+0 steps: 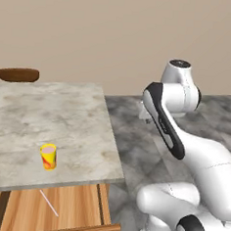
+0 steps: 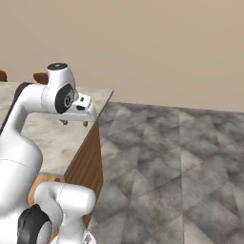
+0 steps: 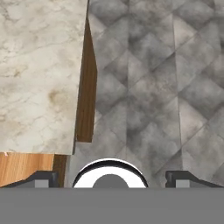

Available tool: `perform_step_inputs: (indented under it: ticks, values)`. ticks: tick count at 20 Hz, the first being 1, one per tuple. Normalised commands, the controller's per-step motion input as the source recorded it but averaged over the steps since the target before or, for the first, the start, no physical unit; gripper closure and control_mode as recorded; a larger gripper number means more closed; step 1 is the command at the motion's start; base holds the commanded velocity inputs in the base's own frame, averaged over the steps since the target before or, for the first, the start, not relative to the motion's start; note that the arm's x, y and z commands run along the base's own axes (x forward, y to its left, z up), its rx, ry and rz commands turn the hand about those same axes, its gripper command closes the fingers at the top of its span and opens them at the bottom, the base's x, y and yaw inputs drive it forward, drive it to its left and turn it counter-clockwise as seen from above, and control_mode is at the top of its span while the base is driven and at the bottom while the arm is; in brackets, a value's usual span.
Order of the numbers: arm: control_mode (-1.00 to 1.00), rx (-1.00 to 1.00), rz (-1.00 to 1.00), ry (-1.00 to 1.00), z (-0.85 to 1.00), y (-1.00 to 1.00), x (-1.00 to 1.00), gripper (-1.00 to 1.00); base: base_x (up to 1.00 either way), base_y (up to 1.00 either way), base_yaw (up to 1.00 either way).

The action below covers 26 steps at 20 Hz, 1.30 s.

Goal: Pick up the straw from the left drawer and put it inside the smoothie cup.

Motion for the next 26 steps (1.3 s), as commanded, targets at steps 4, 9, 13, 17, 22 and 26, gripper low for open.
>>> perform_step_inputs:
  ticks: [4, 9, 13, 17, 22, 26]
  values:
    - [-1.00, 0.00, -0.10, -0.04, -0.43, 0.97, -1.00, -1.00, 0.00, 0.00, 0.00]
    - [-1.00, 0.04, 0.00, 0.02, -0.40, 1.00, -0.71, -1.00, 0.00, 0.00, 0.00]
    - [-1.00, 0.14, 0.00, 0.06, -0.66, 1.00, -0.10, -1.00, 0.00, 0.00, 0.00]
    - [-1.00, 0.10, 0.00, 0.01, -0.69, 0.95, 0.00, -1.00, 0.00, 0.00, 0.00]
    - [-1.00, 0.04, 0.00, 0.00, -0.78, 0.49, -0.12, -1.00, 0.00, 0.00, 0.00]
    - [-1.00, 0.00, 0.00, 0.03, -0.76, 0.36, -0.01, -1.00, 0.00, 0.00, 0.00]
